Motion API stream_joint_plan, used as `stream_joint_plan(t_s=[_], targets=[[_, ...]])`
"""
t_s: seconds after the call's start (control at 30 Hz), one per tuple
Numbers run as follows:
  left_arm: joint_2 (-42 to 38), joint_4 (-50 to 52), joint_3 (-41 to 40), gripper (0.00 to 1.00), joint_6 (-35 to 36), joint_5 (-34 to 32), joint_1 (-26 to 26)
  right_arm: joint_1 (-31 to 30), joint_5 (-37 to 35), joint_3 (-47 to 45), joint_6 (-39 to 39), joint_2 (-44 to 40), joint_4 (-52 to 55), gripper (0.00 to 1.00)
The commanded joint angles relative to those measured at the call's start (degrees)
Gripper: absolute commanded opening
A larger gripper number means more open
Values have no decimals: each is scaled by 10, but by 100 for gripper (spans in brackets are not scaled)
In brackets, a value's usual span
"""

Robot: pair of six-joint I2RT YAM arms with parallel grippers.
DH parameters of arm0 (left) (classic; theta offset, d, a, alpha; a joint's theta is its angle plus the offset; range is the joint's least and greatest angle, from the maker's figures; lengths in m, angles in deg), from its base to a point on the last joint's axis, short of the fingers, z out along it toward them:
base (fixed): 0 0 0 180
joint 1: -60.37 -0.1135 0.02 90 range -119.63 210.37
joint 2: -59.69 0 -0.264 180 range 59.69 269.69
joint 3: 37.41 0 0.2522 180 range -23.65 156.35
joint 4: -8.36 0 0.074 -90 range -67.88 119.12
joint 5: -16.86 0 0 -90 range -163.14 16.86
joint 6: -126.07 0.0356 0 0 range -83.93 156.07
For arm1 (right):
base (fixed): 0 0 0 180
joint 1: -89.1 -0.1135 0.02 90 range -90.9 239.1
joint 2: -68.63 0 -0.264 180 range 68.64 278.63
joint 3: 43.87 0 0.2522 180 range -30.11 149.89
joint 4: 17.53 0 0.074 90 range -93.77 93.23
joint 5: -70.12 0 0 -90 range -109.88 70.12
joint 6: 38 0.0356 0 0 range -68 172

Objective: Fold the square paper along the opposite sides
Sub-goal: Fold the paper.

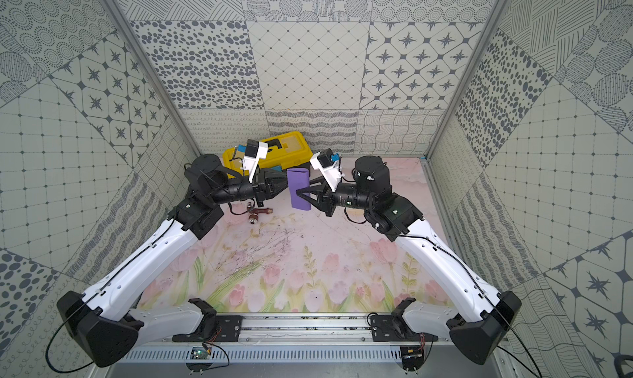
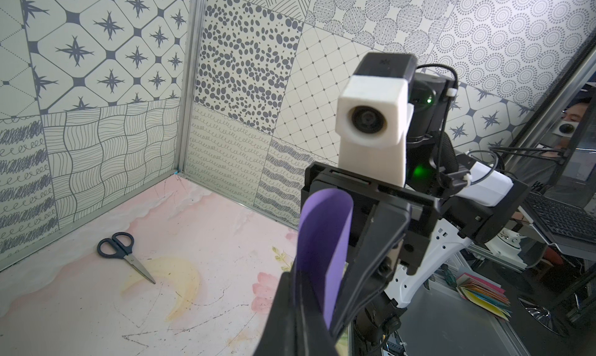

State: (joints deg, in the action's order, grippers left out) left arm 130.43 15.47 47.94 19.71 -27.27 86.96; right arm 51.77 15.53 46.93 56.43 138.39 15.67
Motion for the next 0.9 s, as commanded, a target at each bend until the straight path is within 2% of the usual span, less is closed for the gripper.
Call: stream_joint_plan(t_s=[0.0,0.63,0.77,0.87], targets=[[-1,-31,1,0,4,7,1,-3,1,18,-4,5,-27,26],[-2,-52,-11,0,-3,2,1,-6,1,17,-2,9,-31,22],[-9,-47,-11,22,10,-23,0,-7,1,15,-4,6,-30,22],[-18,-44,-9,25,17,-36,-1,-8,0,10,-5,2,-32,21]])
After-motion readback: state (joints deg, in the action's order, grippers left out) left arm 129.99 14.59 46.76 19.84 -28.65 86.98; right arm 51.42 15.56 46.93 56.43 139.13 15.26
